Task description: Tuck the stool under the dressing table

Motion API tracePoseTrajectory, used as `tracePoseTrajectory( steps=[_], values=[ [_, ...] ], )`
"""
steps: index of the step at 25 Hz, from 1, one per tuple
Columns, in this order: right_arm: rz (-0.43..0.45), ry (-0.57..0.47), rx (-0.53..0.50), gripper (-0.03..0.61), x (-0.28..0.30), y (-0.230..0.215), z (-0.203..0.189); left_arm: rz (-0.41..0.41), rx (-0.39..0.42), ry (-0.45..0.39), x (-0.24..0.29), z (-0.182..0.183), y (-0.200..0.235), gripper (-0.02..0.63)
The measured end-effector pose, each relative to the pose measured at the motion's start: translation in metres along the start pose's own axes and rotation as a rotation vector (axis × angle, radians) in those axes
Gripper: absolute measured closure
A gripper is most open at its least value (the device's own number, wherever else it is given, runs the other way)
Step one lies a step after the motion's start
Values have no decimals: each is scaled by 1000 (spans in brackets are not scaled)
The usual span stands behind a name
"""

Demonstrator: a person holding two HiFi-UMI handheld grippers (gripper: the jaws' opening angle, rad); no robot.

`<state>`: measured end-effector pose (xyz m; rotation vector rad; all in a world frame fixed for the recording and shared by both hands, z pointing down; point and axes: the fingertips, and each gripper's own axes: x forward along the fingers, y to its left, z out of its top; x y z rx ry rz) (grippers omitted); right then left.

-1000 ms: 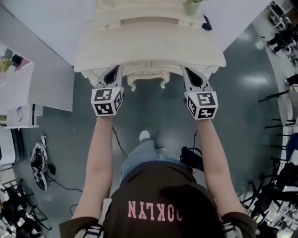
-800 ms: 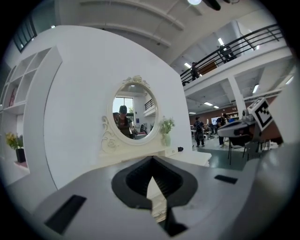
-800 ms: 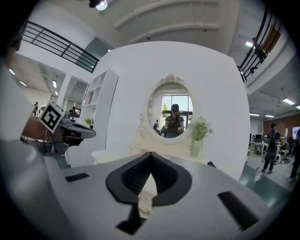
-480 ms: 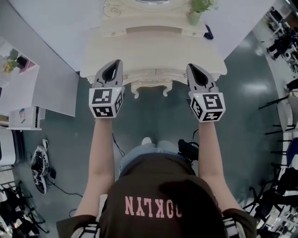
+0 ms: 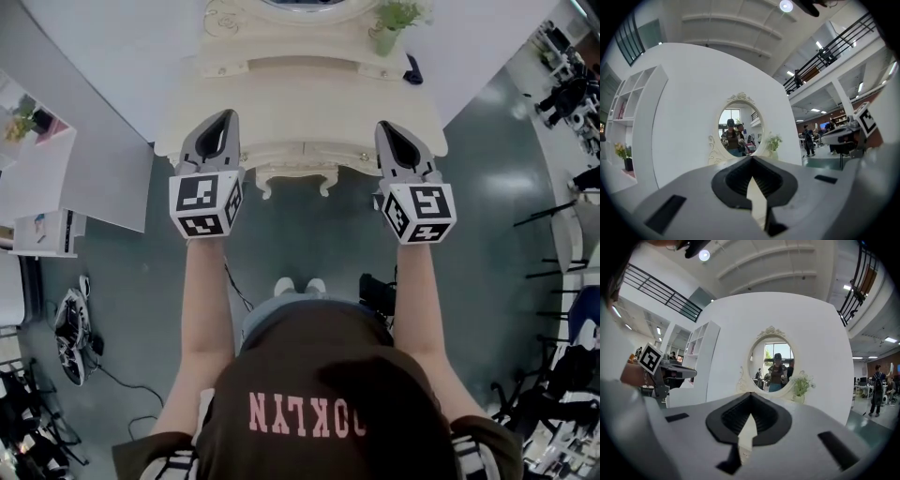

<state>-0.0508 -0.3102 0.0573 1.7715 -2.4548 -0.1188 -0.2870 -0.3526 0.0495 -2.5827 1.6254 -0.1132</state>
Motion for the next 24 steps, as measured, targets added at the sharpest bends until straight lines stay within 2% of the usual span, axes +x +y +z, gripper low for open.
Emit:
tracePoseTrajectory(
  steps=[5,13,17,24],
  values=[
    [-15,-13,19,580,4,-10,-4,14,1,-25,3,2,-5,609],
    [15,-43,-11,580,7,-5,-4,26,-7,-80,1,11,-7,609],
    [25,-89,-3,580,3,-6,1,13,5,-90,5,16,-16,609],
    [31,-92,-4,580,0,-10,3,7,4,-97,7,19,-24,609]
  ],
)
